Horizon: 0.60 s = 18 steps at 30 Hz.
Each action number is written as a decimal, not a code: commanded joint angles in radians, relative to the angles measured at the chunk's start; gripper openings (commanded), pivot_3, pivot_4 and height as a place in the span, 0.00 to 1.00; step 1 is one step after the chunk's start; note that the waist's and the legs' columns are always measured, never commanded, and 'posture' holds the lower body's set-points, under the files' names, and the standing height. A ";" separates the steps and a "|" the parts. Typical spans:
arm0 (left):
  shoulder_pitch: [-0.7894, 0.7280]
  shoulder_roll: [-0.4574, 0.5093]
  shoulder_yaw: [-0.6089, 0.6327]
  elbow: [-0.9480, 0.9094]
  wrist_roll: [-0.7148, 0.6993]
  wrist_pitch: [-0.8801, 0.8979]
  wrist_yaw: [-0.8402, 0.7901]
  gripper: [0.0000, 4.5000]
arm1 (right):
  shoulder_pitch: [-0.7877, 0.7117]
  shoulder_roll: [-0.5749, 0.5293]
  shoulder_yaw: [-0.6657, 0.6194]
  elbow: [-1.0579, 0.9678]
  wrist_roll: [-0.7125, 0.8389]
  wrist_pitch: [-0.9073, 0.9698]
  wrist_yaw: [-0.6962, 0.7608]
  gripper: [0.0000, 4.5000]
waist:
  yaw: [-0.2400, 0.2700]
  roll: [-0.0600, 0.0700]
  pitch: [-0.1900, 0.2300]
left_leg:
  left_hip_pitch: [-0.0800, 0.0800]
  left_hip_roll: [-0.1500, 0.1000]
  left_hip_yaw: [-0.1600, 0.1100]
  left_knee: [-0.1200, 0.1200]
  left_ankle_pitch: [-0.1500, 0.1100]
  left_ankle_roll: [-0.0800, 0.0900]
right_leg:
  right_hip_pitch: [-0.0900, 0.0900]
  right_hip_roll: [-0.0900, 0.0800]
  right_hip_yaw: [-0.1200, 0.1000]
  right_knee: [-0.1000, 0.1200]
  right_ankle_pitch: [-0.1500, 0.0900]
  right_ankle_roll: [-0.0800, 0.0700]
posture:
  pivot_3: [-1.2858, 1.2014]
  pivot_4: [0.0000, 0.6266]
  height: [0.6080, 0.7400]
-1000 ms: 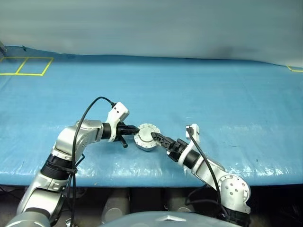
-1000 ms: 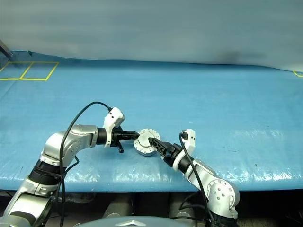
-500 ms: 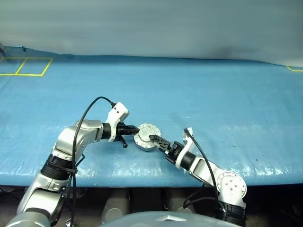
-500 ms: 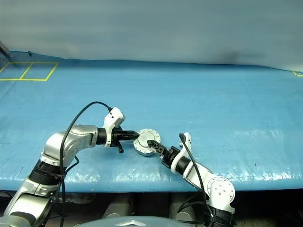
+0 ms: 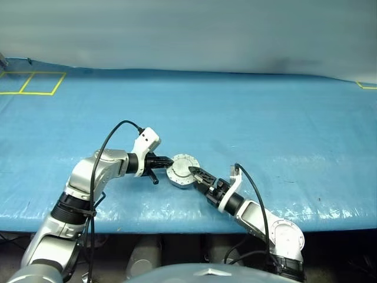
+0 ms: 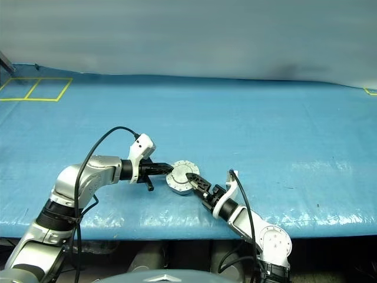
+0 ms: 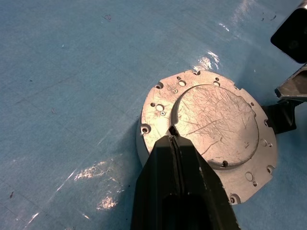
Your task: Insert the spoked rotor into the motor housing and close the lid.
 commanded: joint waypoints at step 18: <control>0.022 -0.009 -0.046 0.010 0.012 0.026 -0.016 0.00 | 0.037 -0.010 0.056 0.027 -0.030 -0.084 0.023 0.26 | -0.004 0.000 0.000 | 0.000 0.000 0.000 0.000 0.000 0.000 | 0.000 0.000 0.000 0.000 0.000 0.000 | 0.52 0.24 1.00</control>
